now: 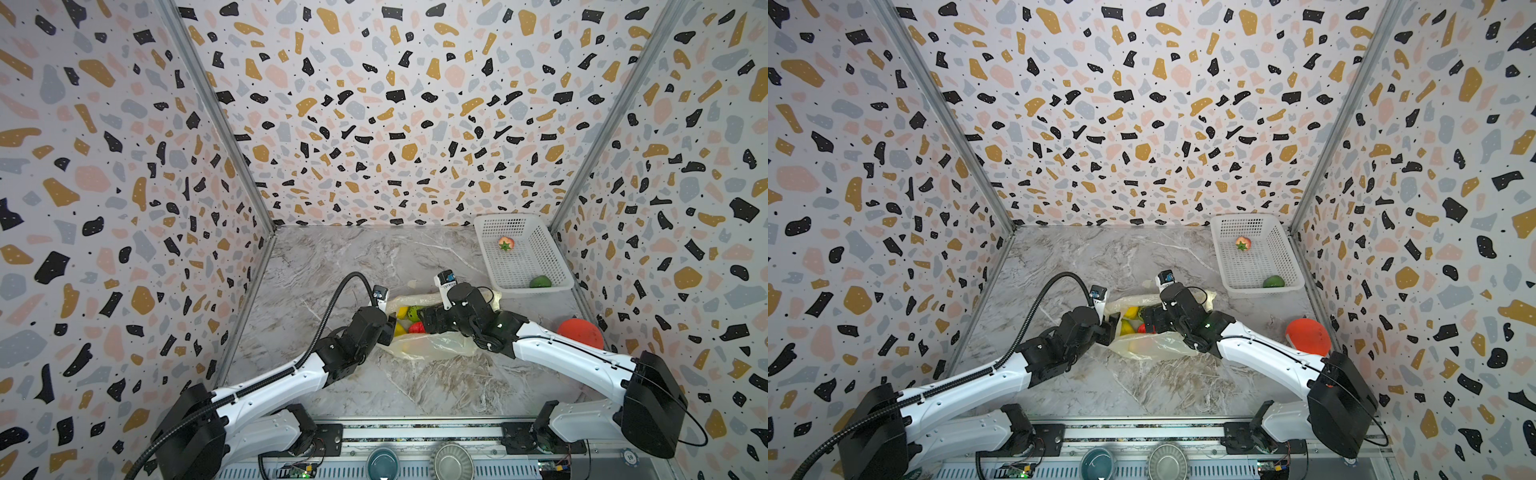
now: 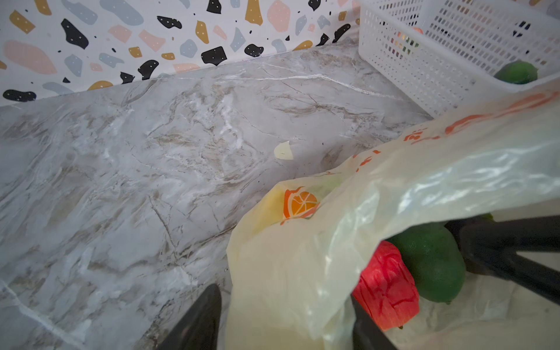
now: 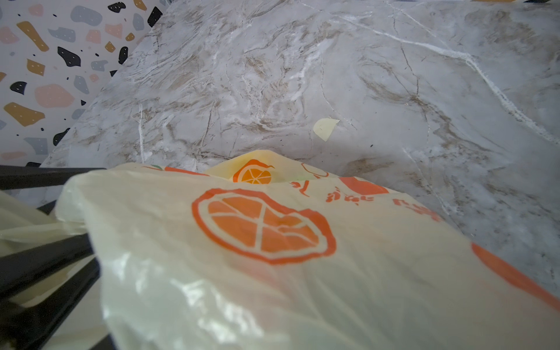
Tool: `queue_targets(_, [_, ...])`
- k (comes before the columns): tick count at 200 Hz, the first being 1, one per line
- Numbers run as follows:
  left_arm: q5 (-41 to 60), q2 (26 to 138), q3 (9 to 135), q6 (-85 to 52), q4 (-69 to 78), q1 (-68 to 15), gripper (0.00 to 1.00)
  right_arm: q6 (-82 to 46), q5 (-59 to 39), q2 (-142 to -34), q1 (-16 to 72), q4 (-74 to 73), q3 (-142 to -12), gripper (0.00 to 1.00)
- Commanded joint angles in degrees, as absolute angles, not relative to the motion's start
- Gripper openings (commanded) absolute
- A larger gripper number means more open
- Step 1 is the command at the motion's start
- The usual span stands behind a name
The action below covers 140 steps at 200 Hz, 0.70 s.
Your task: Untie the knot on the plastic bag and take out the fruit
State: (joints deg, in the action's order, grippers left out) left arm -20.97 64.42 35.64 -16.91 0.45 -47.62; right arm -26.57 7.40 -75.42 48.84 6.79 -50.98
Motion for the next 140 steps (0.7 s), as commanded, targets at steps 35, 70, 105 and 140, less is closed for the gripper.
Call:
queue_targets(35, [-20.8, 62.4, 38.3, -15.5, 3.0, -47.1, 0.0, -26.8, 7.4, -72.6, 50.0, 8.7, -49.9, 0.95])
queue_targets(70, [-15.8, 57.8, 36.0, -18.4, 6.9, -47.4, 0.0, -26.2, 8.8, -72.0, 52.9, 13.6, -49.0, 0.97])
queue_targets(105, [-16.0, 54.5, 33.4, -21.4, 8.7, -50.2, 0.0, -27.7, 9.6, -71.1, 55.6, 18.7, -45.7, 0.99])
queue_targets(140, [-17.1, 53.2, 32.8, -23.2, 10.1, -51.8, 0.0, -29.9, 9.5, -71.5, 59.3, 21.0, -41.9, 0.99])
